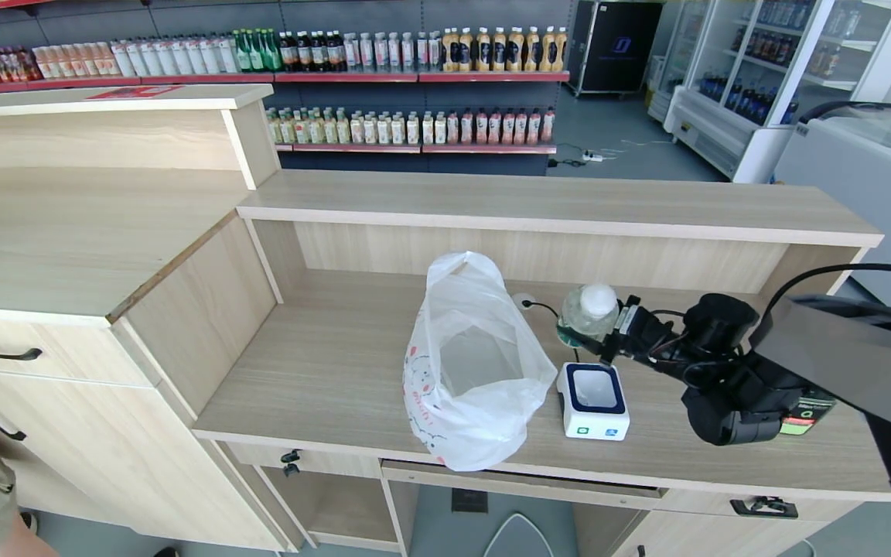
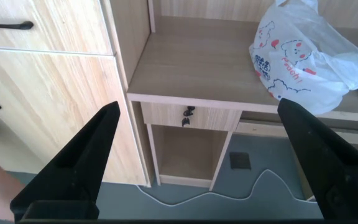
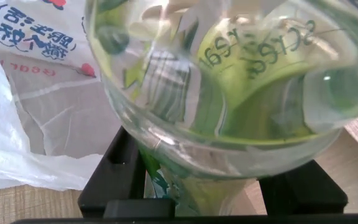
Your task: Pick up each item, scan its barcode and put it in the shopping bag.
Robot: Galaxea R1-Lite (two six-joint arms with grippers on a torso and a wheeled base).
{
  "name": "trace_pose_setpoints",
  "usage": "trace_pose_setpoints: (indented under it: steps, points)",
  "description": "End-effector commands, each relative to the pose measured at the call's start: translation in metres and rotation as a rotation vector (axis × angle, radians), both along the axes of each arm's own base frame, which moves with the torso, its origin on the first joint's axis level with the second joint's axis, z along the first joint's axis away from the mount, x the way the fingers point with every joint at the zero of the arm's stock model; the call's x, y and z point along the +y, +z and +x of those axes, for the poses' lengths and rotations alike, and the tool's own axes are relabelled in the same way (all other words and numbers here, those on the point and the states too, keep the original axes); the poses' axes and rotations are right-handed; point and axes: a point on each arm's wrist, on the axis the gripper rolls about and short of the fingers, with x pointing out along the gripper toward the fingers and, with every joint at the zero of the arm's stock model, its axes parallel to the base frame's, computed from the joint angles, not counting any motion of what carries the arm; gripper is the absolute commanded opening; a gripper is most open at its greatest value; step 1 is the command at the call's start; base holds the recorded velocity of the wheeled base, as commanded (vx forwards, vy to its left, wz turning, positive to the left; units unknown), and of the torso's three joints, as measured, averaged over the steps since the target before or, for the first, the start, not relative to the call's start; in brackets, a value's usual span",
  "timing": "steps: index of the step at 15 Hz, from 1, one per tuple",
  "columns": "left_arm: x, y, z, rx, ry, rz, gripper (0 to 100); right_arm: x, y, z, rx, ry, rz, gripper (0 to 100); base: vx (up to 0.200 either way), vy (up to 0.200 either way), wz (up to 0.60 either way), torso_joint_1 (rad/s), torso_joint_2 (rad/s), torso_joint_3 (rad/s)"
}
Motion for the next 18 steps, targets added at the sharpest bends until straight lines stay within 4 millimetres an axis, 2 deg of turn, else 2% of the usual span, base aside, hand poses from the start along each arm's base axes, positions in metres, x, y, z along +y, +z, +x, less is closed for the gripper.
trace_pose_setpoints:
  steps: [1,3,5,6,7,9,11,13,14,18]
  points:
    - [0.000,0.000,0.000,0.001,0.000,-0.001,100,-0.020,0.047,-0.020,0.032,-0.164,0.121,0,0.000,0.000,0.00,0.000,0.00,0.000]
    - [0.000,0.000,0.000,0.001,0.000,-0.001,100,-0.029,0.065,-0.037,0.127,-0.320,0.285,0,0.000,0.000,0.00,0.000,0.00,0.000]
    - [0.000,0.000,0.000,0.001,0.000,-0.001,100,-0.035,0.084,-0.057,0.202,-0.611,0.467,0,0.000,0.000,0.00,0.000,0.00,0.000]
    - [0.000,0.000,0.000,0.000,0.000,-0.001,100,-0.035,0.089,-0.064,0.233,-0.677,0.504,0,0.000,0.000,0.00,0.000,0.00,0.000]
    - [0.000,0.000,0.000,0.001,0.000,-0.001,100,-0.033,0.091,-0.072,0.261,-0.705,0.536,0,0.000,0.000,0.00,0.000,0.00,0.000]
    - [0.000,0.000,0.000,0.001,0.000,-0.001,100,-0.022,0.094,-0.101,0.305,-0.793,0.572,0,0.000,0.000,0.00,0.000,0.00,0.000]
    - [0.000,0.000,0.000,0.000,0.000,-0.001,100,-0.007,0.093,-0.119,0.289,-0.969,0.613,0,0.000,0.000,0.00,0.000,0.00,0.000]
    - [0.000,0.000,0.000,0.001,0.000,-0.001,100,0.006,0.096,-0.124,0.249,-1.108,0.665,0,0.000,0.000,0.00,0.000,0.00,0.000]
    - [0.000,0.000,0.000,0.000,0.000,-0.001,100,0.007,0.095,-0.125,0.231,-1.196,0.680,0,0.000,0.000,0.00,0.000,0.00,0.000]
    - [0.000,0.000,0.000,0.001,0.000,-0.001,100,0.005,0.103,-0.133,0.254,-1.218,0.639,0,0.000,0.000,0.00,0.000,0.00,0.000]
